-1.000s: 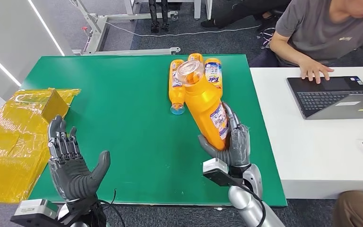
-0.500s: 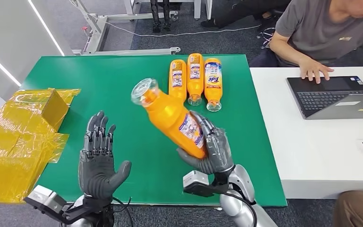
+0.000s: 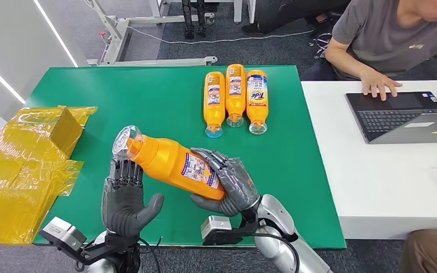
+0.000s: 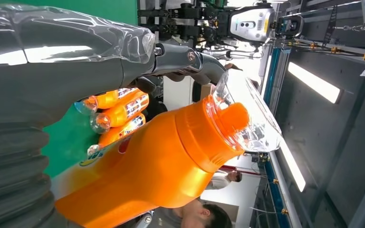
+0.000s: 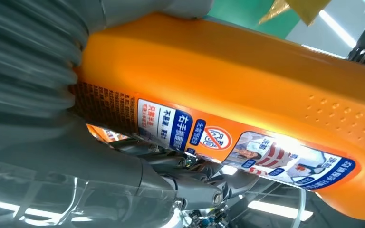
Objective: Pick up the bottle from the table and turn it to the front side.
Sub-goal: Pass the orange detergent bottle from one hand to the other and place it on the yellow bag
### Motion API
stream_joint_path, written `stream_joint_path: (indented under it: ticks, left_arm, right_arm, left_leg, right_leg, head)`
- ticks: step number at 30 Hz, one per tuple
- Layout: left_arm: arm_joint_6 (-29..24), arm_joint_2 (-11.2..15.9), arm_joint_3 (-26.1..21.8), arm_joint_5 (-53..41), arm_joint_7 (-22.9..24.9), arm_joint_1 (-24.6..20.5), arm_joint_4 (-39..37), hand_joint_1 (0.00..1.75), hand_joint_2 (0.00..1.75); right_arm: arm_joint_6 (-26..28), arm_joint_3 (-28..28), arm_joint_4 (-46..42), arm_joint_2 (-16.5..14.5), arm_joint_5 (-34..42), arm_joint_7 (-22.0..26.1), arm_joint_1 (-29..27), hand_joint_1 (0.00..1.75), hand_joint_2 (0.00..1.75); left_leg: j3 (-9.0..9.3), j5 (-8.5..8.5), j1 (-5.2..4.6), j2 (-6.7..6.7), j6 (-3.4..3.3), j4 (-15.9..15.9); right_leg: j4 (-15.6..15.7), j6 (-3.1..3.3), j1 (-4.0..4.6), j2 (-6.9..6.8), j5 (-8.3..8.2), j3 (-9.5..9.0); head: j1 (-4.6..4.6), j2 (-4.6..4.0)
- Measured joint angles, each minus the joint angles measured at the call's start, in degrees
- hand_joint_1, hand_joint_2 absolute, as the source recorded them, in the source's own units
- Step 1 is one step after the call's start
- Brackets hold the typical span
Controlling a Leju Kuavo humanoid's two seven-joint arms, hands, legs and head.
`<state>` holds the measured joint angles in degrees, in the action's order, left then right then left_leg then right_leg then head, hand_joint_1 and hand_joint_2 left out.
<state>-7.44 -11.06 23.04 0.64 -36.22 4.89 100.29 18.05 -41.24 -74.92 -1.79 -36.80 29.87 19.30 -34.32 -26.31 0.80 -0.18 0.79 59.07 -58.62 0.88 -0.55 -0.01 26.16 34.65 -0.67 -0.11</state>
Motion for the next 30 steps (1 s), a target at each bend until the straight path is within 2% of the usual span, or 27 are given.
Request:
stream_joint_path:
  ticks: [18, 30]
  left_arm:
    - [-0.02, -0.52, -0.98, -0.46, 0.13, -0.19, -2.05, 0.0, 1.75]
    - [0.66, -1.14, -2.4, -1.78, 1.71, -0.1, -2.04, 0.0, 1.75]
  right_arm:
    - [-14.99, -3.26, 9.03, -0.08, -1.65, -2.37, 3.21, 1.75, 1.75]
    - [-16.7, -3.52, 11.53, 0.67, -2.47, -3.23, 3.02, 1.75, 1.75]
  left_leg:
    - [-0.01, 0.0, 0.0, 0.0, 0.0, 0.0]
    - [0.0, 0.0, 0.0, 0.0, 0.0, 0.01]
  right_leg:
    - [0.0, 0.0, 0.0, 0.0, 0.0, 0.03]
    - [0.0, 0.0, 0.0, 0.01, 0.0, 0.04]
  head:
    - [0.0, 0.0]
    - [0.0, 0.0]
